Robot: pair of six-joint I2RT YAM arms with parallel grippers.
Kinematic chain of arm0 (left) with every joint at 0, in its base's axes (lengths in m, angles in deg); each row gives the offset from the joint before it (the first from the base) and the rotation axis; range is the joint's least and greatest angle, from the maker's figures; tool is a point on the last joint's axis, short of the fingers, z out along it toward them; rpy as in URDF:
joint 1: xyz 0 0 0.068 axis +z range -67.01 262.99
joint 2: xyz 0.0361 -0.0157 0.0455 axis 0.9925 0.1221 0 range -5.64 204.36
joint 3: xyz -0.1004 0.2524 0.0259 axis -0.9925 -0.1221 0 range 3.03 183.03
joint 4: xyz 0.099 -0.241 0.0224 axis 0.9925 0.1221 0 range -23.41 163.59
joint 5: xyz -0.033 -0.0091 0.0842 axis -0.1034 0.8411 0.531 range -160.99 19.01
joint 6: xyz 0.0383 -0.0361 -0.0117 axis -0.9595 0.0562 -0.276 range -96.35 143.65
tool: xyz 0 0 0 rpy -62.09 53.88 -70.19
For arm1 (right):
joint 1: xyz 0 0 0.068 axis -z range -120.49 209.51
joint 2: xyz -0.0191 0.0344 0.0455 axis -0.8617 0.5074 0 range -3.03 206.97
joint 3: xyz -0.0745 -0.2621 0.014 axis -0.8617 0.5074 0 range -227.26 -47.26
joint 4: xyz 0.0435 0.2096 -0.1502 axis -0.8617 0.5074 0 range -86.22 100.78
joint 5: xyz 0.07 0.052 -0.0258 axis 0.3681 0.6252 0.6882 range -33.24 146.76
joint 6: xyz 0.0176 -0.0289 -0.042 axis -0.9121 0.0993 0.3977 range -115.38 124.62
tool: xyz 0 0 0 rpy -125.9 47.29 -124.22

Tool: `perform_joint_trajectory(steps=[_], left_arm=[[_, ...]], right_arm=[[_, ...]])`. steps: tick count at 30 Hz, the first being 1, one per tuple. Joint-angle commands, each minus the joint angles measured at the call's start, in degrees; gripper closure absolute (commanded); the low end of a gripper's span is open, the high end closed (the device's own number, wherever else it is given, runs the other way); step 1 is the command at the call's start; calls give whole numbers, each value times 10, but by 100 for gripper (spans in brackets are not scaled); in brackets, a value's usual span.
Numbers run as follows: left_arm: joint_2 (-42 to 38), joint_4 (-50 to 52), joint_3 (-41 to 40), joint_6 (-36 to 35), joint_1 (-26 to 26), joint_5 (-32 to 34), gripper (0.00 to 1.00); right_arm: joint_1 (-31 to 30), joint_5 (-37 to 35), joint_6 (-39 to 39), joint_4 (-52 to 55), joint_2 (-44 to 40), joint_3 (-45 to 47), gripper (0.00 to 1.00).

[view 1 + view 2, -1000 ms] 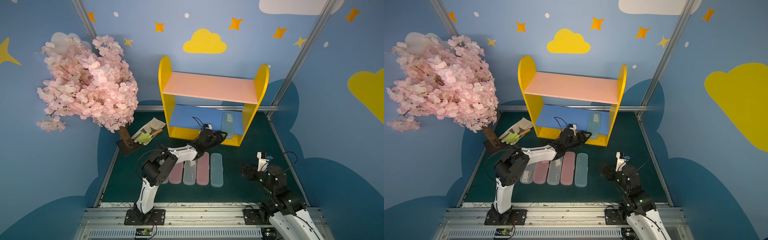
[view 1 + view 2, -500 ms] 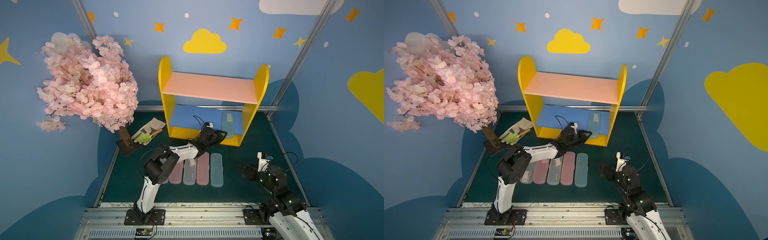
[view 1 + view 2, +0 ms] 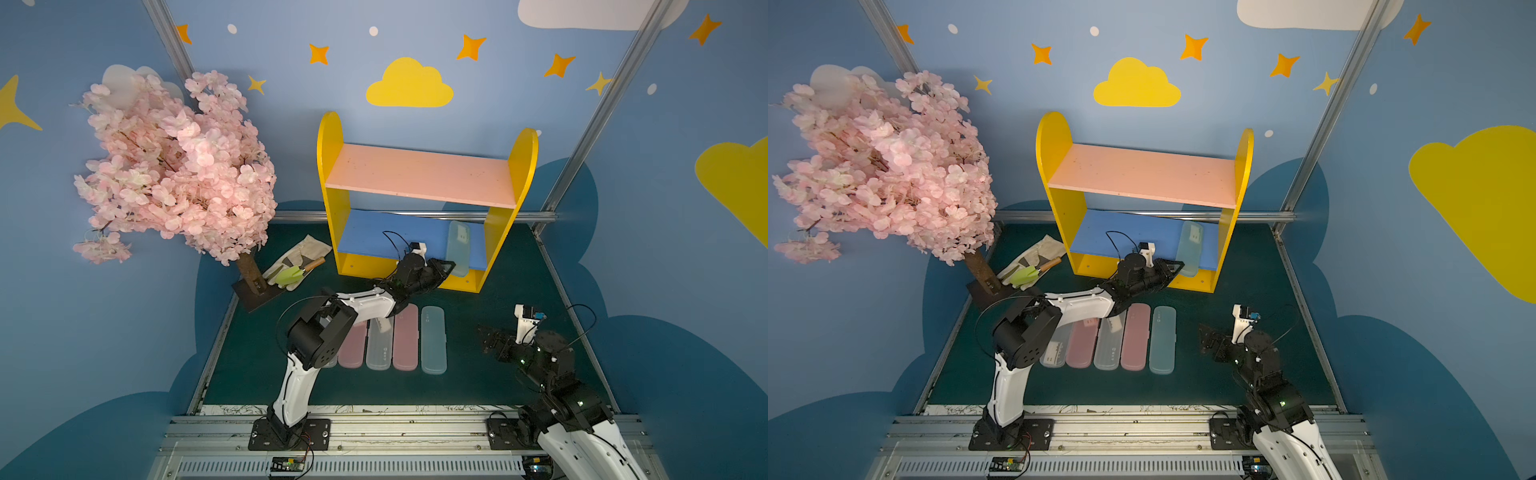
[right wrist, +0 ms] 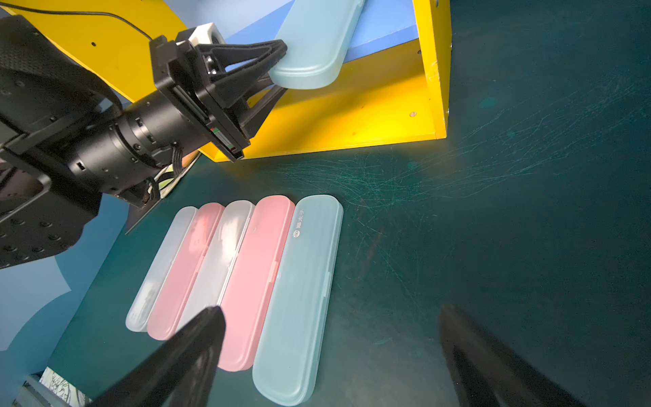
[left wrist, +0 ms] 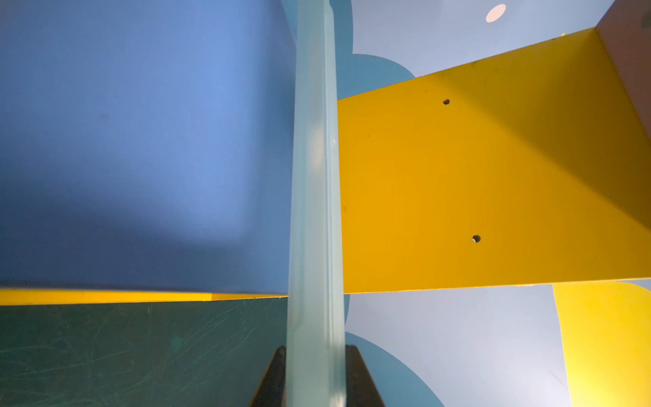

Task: Remove the pencil cases from the shelf
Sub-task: Pick up the pencil case from the shelf.

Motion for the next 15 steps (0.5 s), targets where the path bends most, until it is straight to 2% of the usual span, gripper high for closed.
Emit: perform_joint_trajectory(steps=[1, 9, 15], left_arm=[[-49, -19, -29, -15, 4, -15, 91], [-153, -75, -140, 5, 13, -43, 94], [-248, -114, -243, 19, 17, -84, 94]], right_arm=[[2, 11, -1, -4, -5, -7, 1], [2, 64, -20, -34, -7, -16, 1], [2, 144, -117, -137, 7, 4, 2]])
